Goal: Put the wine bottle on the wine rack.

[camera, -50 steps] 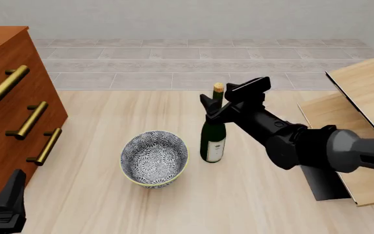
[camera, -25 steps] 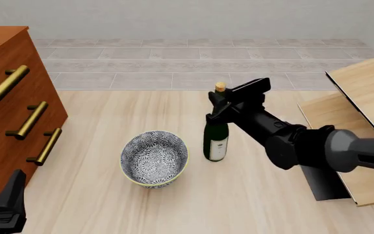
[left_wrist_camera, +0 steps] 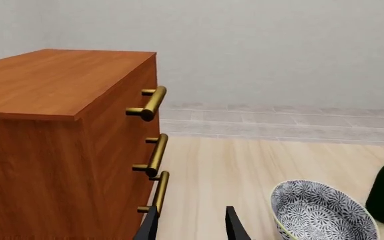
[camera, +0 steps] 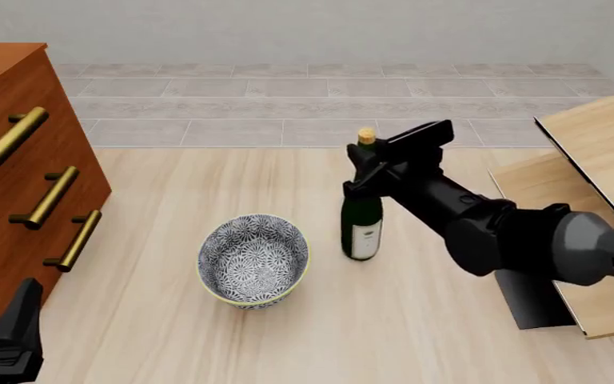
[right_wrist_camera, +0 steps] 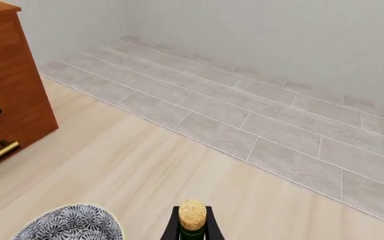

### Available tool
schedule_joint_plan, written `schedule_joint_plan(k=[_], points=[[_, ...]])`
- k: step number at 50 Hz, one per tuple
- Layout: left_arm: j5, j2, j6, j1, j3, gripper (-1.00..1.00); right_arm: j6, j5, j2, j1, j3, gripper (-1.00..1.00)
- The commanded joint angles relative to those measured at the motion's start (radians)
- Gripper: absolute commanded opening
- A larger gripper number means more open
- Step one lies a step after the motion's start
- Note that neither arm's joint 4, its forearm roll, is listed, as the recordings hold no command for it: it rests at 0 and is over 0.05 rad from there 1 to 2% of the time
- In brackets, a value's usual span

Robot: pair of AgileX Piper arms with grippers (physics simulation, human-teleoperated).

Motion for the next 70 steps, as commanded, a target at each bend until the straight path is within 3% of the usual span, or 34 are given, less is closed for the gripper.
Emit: schedule_joint_plan(k=[1,28,53,70], points=[[-0.004,0.000,-0.003,-0.005,0.000,1.00,0.010,0.028,-0.047,-0.004,-0.009,-1.00],[-0.006,0.000,-0.008,-0.023,0.002,1.00,0.010,0.086,-0.151,-0.031,0.002,-1.00],[0.003,0.000,-0.013,-0.038,0.004,1.00,-0.028,0.239,-0.314,-0.017,-0.033,-1.00],[0.004,0.000,-0.017,-0.040,0.004,1.00,-0.025,0.328,-0.385,-0.064,-0.077,-1.00]])
